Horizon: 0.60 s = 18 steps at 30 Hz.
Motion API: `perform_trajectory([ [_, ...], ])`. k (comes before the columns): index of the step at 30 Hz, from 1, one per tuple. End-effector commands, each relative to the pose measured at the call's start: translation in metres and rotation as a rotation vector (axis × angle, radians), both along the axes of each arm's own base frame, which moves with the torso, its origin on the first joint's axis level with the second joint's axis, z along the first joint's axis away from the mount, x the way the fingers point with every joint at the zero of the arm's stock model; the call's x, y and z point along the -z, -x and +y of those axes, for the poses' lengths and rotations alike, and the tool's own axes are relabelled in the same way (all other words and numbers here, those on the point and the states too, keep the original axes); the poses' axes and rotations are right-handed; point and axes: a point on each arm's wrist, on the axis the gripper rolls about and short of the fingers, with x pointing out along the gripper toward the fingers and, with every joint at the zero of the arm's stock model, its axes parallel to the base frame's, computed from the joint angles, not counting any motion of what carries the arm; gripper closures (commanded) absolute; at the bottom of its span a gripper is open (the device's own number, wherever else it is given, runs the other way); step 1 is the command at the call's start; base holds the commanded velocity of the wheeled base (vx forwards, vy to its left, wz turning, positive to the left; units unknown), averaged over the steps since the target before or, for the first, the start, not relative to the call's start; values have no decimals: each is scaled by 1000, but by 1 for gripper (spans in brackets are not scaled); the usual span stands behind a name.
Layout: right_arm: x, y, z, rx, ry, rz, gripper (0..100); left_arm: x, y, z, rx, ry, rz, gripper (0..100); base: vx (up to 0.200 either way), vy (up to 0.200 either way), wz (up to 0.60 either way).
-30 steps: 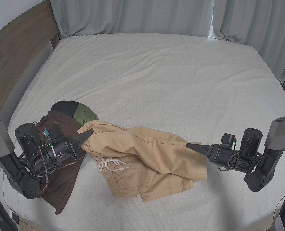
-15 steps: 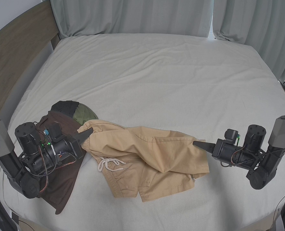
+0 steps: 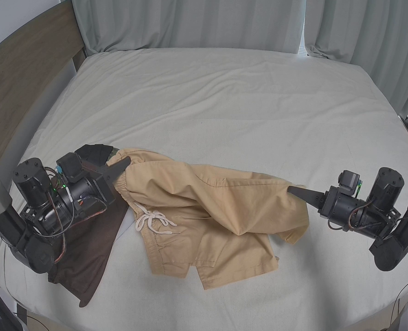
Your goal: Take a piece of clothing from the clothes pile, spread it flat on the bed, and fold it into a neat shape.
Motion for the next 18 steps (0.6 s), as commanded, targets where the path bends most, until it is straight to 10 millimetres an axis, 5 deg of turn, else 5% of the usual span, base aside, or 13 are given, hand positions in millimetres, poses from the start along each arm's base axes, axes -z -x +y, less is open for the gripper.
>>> perform_trajectory([
  [1,-19,12,-3,-5,-17,-60,100,-20,1,0,2,31,-69,100,0,0,0],
  [18,-48,27,-7,-7,-48,-163,100,-37,7,-3,51,39,-130,100,0,0,0],
])
